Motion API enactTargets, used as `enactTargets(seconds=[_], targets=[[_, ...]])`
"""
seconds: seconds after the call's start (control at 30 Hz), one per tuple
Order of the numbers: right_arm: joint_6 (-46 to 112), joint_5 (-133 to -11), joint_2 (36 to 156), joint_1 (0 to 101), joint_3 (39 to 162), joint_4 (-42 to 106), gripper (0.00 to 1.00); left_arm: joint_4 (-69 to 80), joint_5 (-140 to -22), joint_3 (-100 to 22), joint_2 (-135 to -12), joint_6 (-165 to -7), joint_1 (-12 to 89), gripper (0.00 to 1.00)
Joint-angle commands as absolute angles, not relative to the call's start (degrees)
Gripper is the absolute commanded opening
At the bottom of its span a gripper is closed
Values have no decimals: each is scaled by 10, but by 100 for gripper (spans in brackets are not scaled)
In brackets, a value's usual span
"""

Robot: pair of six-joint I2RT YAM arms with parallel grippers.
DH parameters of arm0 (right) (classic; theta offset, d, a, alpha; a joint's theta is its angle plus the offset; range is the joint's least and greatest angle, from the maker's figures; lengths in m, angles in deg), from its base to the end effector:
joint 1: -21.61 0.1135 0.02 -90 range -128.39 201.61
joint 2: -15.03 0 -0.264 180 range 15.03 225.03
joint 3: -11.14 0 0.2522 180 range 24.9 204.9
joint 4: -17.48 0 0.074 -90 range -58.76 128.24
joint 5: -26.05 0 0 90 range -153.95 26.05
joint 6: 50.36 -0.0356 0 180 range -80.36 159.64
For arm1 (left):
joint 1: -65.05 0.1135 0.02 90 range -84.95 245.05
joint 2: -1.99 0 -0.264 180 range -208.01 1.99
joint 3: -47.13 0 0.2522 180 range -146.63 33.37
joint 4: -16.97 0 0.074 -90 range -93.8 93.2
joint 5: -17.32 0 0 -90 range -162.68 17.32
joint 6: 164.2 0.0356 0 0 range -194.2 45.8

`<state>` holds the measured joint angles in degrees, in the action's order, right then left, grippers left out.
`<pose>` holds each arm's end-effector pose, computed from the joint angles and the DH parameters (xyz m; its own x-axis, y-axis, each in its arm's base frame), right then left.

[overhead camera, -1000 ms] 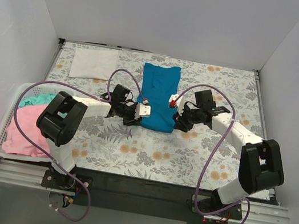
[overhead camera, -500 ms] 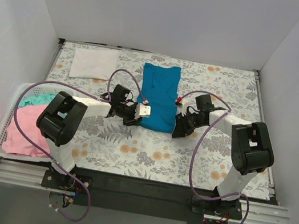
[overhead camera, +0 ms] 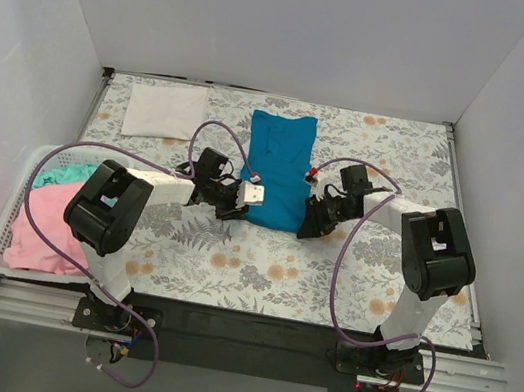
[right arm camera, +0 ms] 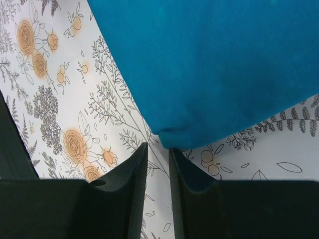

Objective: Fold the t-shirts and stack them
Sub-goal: Fold the tshirt

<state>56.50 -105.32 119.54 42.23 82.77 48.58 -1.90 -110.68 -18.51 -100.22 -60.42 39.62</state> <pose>0.3119 0.1425 0.1417 -0.6496 -0.4770 -0.5921 -0.7566 0.4827 0.4412 0.2943 -0.1642 0.1372 -0.5666 0.4772 -0.6717 0.8121 0.4613 -0.3573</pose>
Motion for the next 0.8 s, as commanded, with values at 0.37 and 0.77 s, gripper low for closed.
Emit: enactTargets(seconds=[0.37,0.77], targets=[[571,-1059,1196,424,848,462,1,-59,-1072,-185,-1016,-591,394,28],[592,-1005,1111,418,790,464,1,-58,-1065,-178,-1014,-589,396,25]])
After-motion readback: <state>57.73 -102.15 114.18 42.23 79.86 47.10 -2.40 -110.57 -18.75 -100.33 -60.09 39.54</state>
